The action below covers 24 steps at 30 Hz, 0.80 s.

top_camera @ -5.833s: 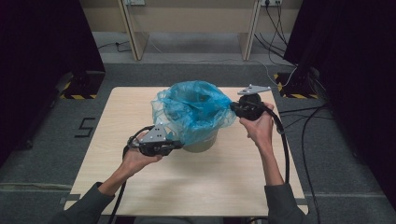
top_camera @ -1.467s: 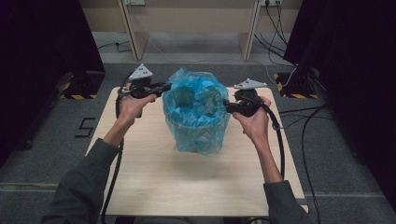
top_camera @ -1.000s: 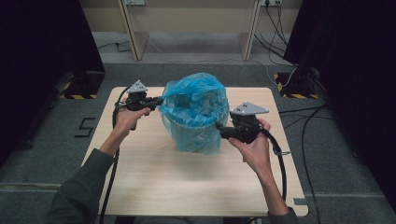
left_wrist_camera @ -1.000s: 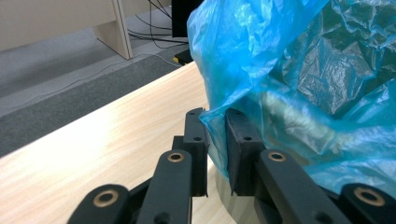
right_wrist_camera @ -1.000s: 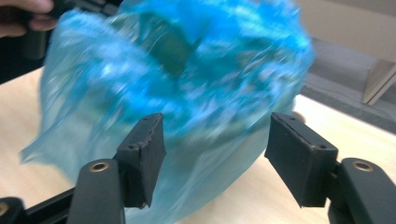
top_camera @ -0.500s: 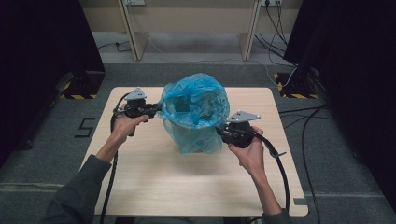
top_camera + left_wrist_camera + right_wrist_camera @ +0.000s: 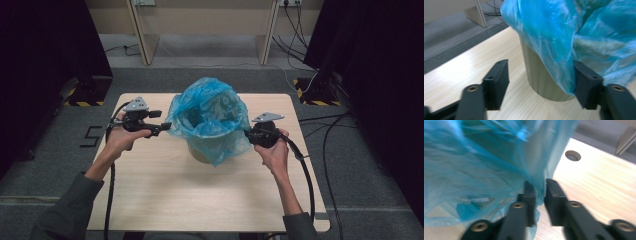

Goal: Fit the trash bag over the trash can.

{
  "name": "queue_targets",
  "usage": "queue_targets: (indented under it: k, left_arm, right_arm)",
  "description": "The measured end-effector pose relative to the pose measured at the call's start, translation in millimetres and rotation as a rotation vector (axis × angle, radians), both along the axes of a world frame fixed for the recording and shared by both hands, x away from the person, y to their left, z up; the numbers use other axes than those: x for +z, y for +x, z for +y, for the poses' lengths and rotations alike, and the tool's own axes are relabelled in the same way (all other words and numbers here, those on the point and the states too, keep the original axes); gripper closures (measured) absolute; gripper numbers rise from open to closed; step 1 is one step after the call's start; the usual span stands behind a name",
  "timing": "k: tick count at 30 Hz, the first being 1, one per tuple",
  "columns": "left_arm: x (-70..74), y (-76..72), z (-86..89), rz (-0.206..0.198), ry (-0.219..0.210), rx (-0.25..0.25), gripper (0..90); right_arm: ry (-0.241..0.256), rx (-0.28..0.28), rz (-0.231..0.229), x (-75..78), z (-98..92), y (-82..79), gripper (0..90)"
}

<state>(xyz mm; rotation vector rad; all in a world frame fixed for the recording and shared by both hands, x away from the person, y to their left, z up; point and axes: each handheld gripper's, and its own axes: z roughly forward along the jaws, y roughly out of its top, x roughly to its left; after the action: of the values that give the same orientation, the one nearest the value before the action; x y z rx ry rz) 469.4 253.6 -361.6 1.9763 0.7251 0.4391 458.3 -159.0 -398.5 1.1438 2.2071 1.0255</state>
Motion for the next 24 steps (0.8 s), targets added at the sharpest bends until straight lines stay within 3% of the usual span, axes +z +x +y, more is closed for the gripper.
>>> queue_targets:
  k: [2, 4, 9, 11, 13, 15, 17, 19, 22, 24]
  left_arm:
    - [11.0, -5.0, -1.5, -0.030, 0.005, -0.004, 28.7]
    - [19.6, -6.8, -5.7, -0.053, -0.004, -0.007, 27.1]
    - [34.8, 0.8, -26.7, -0.119, 0.006, -0.004, 26.5]
    - [38.0, 9.8, -41.2, -0.152, 0.040, -0.009, 27.3]
    - [37.7, 18.7, -52.1, -0.181, 0.070, -0.020, 34.2]
    - [37.1, 30.8, -59.9, -0.175, 0.076, -0.026, 45.8]
    - [37.4, 41.2, -61.9, -0.192, 0.111, 0.018, 53.0]
    - [37.3, 49.5, -61.0, -0.206, 0.115, 0.041, 59.4]
    - [34.7, 63.0, -54.5, -0.211, 0.142, 0.083, 68.7]
    - [28.7, 74.6, -45.1, -0.167, 0.091, 0.110, 73.5]
  right_arm:
    - [0.020, -0.022, 0.008, 4.7, -3.0, -2.9, 52.3]
    - [0.047, -0.044, -0.016, 16.6, -6.6, -13.7, 44.4]
    - [0.099, -0.034, -0.067, 45.1, -13.1, -32.1, 36.9]
    - [0.110, -0.036, -0.099, 56.4, -12.1, -35.4, 35.0]
    - [0.153, -0.034, -0.124, 64.4, -7.6, -34.4, 34.2]
    - [0.163, -0.030, -0.134, 67.8, -0.7, -28.5, 34.6]
    - [0.189, -0.028, -0.112, 66.5, 6.2, -19.5, 34.9]
    - [0.209, -0.019, -0.084, 63.1, 12.3, -9.1, 34.8]
    - [0.200, -0.036, -0.068, 59.1, 15.9, 0.8, 35.0]
    - [0.195, -0.045, -0.060, 56.6, 16.5, 5.7, 37.5]
